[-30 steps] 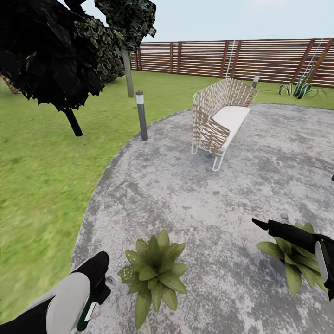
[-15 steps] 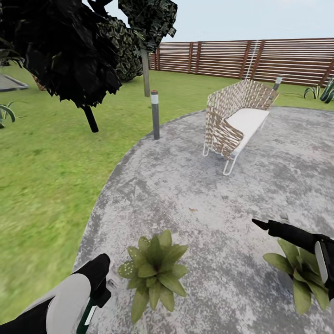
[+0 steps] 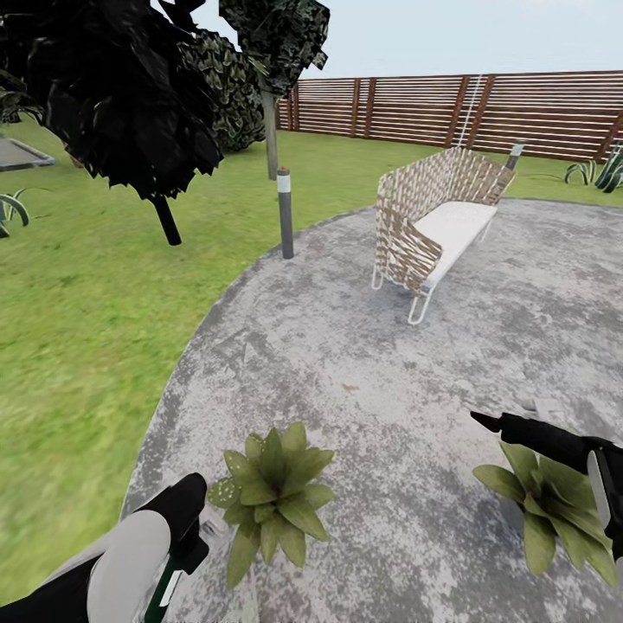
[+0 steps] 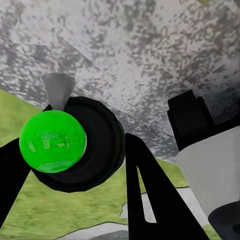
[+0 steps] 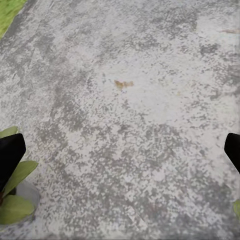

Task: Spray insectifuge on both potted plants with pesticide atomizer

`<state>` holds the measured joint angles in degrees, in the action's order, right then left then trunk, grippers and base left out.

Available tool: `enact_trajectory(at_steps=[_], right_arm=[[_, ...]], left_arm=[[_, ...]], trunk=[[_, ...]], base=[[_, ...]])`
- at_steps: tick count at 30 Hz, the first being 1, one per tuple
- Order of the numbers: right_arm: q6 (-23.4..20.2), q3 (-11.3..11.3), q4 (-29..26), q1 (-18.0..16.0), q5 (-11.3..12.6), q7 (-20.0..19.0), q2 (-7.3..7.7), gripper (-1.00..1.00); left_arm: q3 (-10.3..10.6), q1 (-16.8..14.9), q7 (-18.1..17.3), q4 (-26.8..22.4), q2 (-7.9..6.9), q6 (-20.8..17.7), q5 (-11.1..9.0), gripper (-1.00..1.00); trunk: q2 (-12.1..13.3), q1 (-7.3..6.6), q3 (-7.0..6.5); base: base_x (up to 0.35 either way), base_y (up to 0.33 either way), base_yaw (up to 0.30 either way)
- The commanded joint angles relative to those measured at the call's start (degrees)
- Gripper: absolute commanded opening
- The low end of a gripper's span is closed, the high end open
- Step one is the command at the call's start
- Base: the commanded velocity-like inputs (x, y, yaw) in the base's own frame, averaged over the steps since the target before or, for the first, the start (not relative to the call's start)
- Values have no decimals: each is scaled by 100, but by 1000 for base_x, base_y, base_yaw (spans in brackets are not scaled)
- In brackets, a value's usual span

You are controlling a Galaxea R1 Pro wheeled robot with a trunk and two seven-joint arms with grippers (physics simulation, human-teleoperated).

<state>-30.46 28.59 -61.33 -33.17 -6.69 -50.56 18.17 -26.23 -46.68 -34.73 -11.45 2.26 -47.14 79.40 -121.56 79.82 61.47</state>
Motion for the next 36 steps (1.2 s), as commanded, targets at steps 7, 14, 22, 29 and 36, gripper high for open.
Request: enact_trajectory(at_steps=[7,14,22,29,36], right_arm=[[-19,15,-7,-6,-53,-51,2,100],[-20,15,-8,-6,-56,-51,2,100],[-19,15,-8,-6,-59,-51,-3,100],[-20,15,-5,-6,-60,-51,-2,100],[-20,15,-6,-6,-54,-51,-2,100]], left_arm=[[-31,-1,-52,-23,7,-14,60,-100],[-31,-3,-52,-33,10,-14,59,-100],[-22,-6,-52,-48,12,-14,58,-100],[-20,-8,-52,-60,12,-14,58,-100],[-30,-8,-59,-211,12,-14,56,-100]], trunk=[[-2,-1,20],[-2,-1,40],[-2,-1,61],[-2,-1,66],[-2,-1,66]], base=[[-3,-2,194],[-33,-105,243],[-108,-296,233],[-30,-101,58],[126,-1,-161]])
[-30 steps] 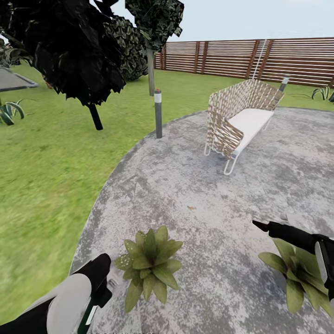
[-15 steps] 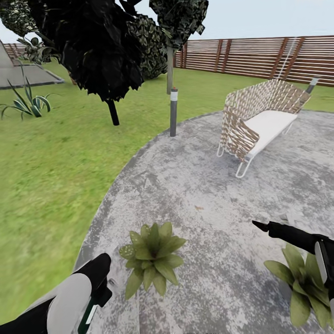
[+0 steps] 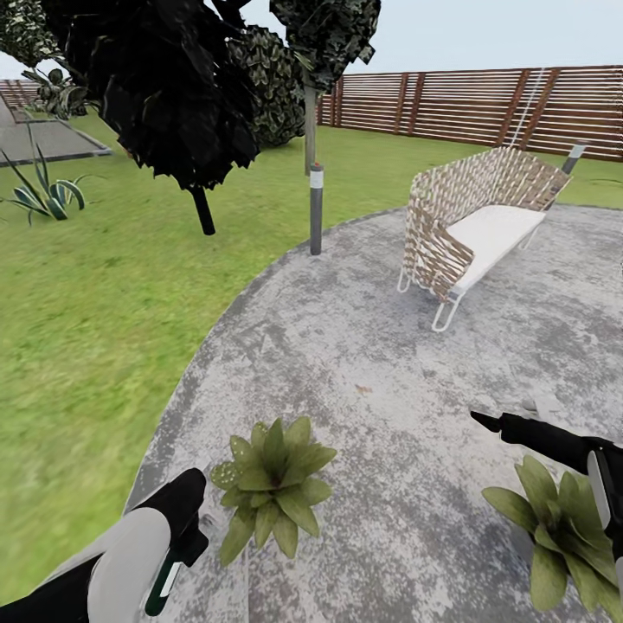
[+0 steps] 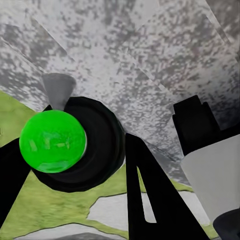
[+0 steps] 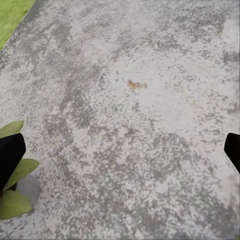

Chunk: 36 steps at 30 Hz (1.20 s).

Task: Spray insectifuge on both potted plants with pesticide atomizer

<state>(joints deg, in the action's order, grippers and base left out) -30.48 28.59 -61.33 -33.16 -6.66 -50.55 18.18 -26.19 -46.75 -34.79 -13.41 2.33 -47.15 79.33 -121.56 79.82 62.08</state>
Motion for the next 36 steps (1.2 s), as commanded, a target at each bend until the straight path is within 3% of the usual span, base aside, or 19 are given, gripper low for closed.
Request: enact_trajectory(at_steps=[1,8,36], right_arm=[[-18,15,-8,-6,-59,-51,-3,100],[-18,15,-8,-6,-61,-51,-7,100],[-21,15,-5,-6,-56,-39,-9,100]], left_arm=[[-33,-1,-53,-17,5,-13,64,-100],[-26,-1,-54,-29,5,-13,-95,-100],[-19,-1,-63,-46,41,-31,-112,-100]], trunk=[[-2,0,5],[-2,0,5],[1121,-615,-456]], base=[[23,0,-29],[5,0,-7],[0,0,0]])
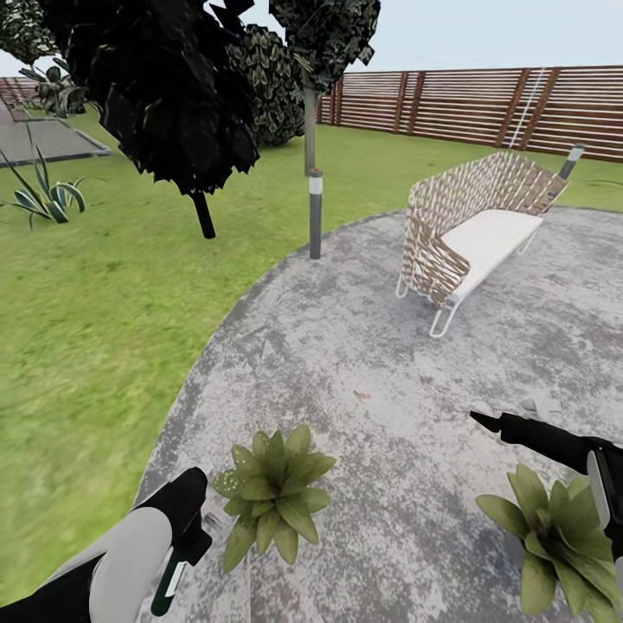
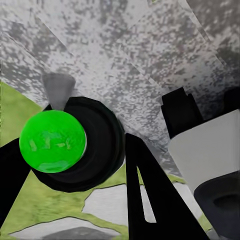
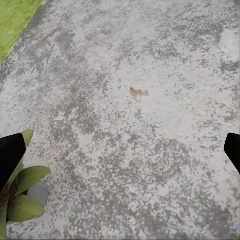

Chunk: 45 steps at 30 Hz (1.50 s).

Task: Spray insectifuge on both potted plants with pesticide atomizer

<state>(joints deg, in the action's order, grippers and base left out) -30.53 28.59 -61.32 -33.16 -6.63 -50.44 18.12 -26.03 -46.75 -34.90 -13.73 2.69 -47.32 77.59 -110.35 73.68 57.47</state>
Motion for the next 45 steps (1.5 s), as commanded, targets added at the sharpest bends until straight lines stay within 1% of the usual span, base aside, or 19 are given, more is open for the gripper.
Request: enact_trajectory(at_steps=[1,4,7,8,13,15,17,18,19,23,27,30,36,38,40,41,43,45], right_arm=[[-16,15,-5,-6,-58,-51,-5,100],[-15,20,-8,-6,-58,-52,-31,100],[-9,23,81,-5,-64,-34,-55,100],[-7,24,244,-6,-66,-44,-59,100],[-6,22,707,-6,-70,-53,-66,100],[-6,19,755,-6,-72,-53,-66,100],[-14,2,792,-6,-85,-60,-67,100],[-23,-9,800,-6,-90,-62,-69,100],[-37,-14,803,-6,-91,-62,-70,100],[-78,-19,805,-6,-93,-63,-71,100],[-84,-20,805,-6,-91,-63,-71,100],[-85,-15,805,-6,-87,-63,-66,100],[-107,-3,808,-6,-76,-63,-52,100],[-224,1,809,-6,-76,-63,-48,100],[-432,5,811,-6,-75,-63,-38,100],[-503,5,809,-6,-74,-63,-32,100],[-616,2,806,-6,-74,-63,-24,100],[-640,0,806,-6,-75,-63,-26,100]], left_arm=[[-35,-1,-52,-15,4,-14,62,-100],[-34,-1,-53,-87,8,-14,63,-100],[-27,-1,-59,-404,11,-18,64,-100],[-26,-1,-60,-542,12,-16,62,-100],[-60,-1,-66,-623,11,-19,51,-100],[-81,-1,-68,-624,5,-21,52,-100],[-219,-1,-66,-628,-19,-24,52,-100],[-373,-1,-63,-634,-26,-29,53,-100],[-470,-1,-61,-637,-29,-32,54,-100],[-651,-1,-61,-634,-21,-32,53,-100],[-695,-1,-67,-631,-9,-32,47,-100],[-700,-1,-68,-607,0,-32,55,-100],[-702,-1,-61,-98,-1,-32,70,-100],[-702,-1,-61,34,-15,-38,77,-100],[-696,-1,-60,78,-26,-151,82,-100],[-693,-1,-60,85,-28,-279,86,-100],[-675,-1,-58,89,-31,-713,100,-100],[-667,-1,-59,90,-28,-830,104,-100]], trunk=[[39,-23,-5],[160,-89,-32],[280,-155,-59],[320,-177,-68],[521,-287,-112],[601,-331,-130],[681,-375,-148],[721,-397,-157],[761,-419,-166],[922,-506,-202],[1082,-594,-239],[1203,-660,-282],[1203,-660,-279],[1203,-660,-279],[1203,-660,-279],[1203,-660,-279],[1203,-660,-279],[1203,-660,-279]], base=[[0,0,0],[0,0,0],[0,0,0],[0,0,0],[0,0,0],[0,0,0],[0,0,6],[0,0,46],[0,0,60],[0,0,70],[0,0,73],[0,0,23],[0,0,3],[0,0,0],[0,0,0],[0,0,0],[0,0,0],[0,0,0]])
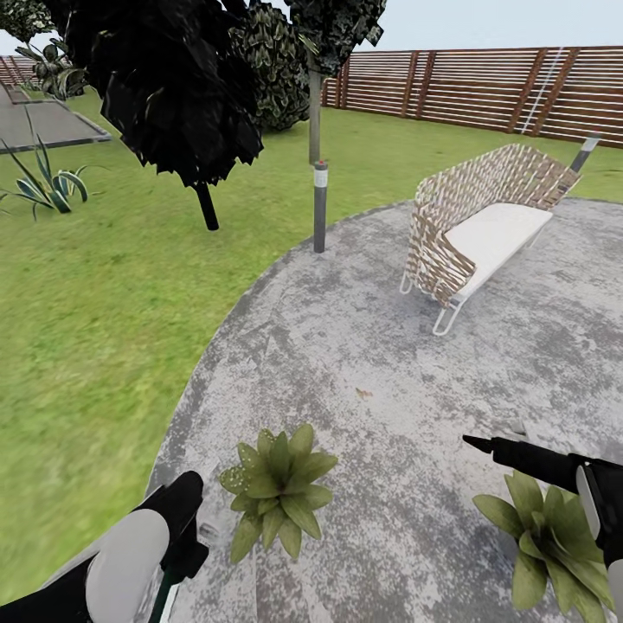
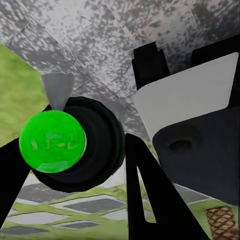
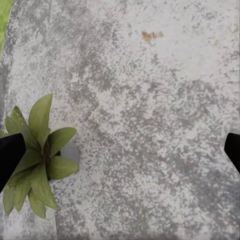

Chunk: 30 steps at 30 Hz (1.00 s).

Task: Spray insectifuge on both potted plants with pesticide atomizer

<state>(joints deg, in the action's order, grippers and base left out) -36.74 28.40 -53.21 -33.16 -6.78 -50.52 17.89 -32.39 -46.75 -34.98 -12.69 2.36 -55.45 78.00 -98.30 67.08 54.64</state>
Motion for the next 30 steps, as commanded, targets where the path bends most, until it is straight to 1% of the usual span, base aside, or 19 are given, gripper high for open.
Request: enact_trajectory(at_steps=[1,10,15,22,25,30], right_arm=[[-27,18,-5,-6,-60,-54,-4,100],[-35,17,-5,-6,-60,-54,-5,100],[-35,17,-5,-6,-60,-54,-5,100],[-35,15,-5,-6,-60,-54,-5,100],[-35,9,-5,-6,-67,-54,-5,100],[-43,8,-2,-6,-131,-54,-5,100]], left_arm=[[-26,-1,-57,-11,10,-56,65,-100],[-26,-1,-85,29,23,-97,62,-100],[-25,-1,-277,30,27,-92,58,-100],[-40,-1,-314,114,28,-42,58,-100],[-39,-1,-309,258,28,-18,58,-100],[-31,-1,-314,285,27,-10,47,-100]], trunk=[[-2,0,6],[-2,0,79],[-2,0,125],[-2,0,187],[-2,0,196],[-2,0,198]], base=[[0,0,0],[0,0,0],[0,0,0],[0,0,0],[0,0,0],[37,0,0]])
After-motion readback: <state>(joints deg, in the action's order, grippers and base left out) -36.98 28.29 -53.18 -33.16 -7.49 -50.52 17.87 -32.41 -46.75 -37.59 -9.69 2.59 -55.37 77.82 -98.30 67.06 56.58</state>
